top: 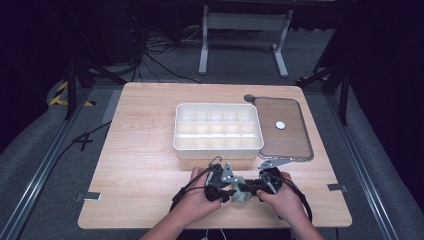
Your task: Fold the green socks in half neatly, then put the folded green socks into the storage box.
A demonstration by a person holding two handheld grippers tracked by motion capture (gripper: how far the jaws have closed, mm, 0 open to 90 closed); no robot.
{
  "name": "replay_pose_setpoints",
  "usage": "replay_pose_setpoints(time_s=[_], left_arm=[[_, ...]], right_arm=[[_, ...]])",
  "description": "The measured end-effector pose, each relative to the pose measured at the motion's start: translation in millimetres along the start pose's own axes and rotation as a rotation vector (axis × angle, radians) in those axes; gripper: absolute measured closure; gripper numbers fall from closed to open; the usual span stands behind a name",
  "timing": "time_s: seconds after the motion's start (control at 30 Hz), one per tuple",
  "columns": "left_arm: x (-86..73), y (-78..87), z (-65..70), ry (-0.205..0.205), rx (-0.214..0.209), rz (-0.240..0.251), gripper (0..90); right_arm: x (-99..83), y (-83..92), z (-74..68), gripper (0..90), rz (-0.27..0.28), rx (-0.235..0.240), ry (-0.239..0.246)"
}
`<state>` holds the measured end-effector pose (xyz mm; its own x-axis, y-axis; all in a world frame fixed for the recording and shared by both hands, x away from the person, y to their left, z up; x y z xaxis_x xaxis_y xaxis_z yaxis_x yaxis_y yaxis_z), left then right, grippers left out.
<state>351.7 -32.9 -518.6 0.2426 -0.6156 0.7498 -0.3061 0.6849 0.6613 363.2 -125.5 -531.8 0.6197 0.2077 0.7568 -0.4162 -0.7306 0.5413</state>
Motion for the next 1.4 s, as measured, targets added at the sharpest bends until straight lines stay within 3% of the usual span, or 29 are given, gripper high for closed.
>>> replay_pose_setpoints(time_s=[0.13, 0.23, 0.53, 0.77, 0.9, 1.03, 1.17, 1.4], left_arm=[[-2.8, 9.7, -9.2, 0.020, 0.016, 0.007, 57.2], [-4.2, 15.6, -16.3, 0.048, 0.028, 0.025, 57.0], [-8.6, 36.4, -30.5, 0.082, 0.058, 0.040, 53.8], [-10.6, 51.4, -40.1, 0.147, 0.069, 0.071, 51.9], [-13.0, 54.0, -43.6, 0.143, 0.074, 0.063, 50.6], [-14.9, 60.1, -47.6, 0.124, 0.095, 0.057, 48.2], [-14.6, 68.2, -50.1, 0.128, 0.099, 0.076, 47.5], [-14.3, 74.6, -56.2, 0.132, 0.116, 0.099, 46.6]], right_arm=[[10.6, 7.0, 1.1, 72.6, 0.040, -0.024, 0.061], [17.0, 11.8, 0.4, 72.6, 0.065, -0.027, 0.079], [34.0, 24.0, -1.2, 72.4, 0.115, -0.039, 0.135], [51.1, 33.5, 1.4, 72.1, 0.151, -0.040, 0.171], [56.3, 36.0, 3.1, 72.0, 0.157, -0.038, 0.185], [65.0, 41.7, 3.5, 71.7, 0.165, -0.055, 0.233], [74.4, 48.2, 3.7, 71.6, 0.168, -0.070, 0.288], [89.0, 53.8, 6.6, 71.5, 0.173, -0.096, 0.337]])
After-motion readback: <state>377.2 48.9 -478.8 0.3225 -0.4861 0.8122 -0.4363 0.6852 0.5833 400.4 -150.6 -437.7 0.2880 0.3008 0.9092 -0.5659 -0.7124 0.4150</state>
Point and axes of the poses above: each handheld gripper's, and its own axes: y roughly backward along the jaws, x roughly out of its top, z roughly to its right, the point moved 10 cm from there along -y, roughly forward along the jaws, and after that the axes turned 11 degrees about z, right-handed, at the moved point
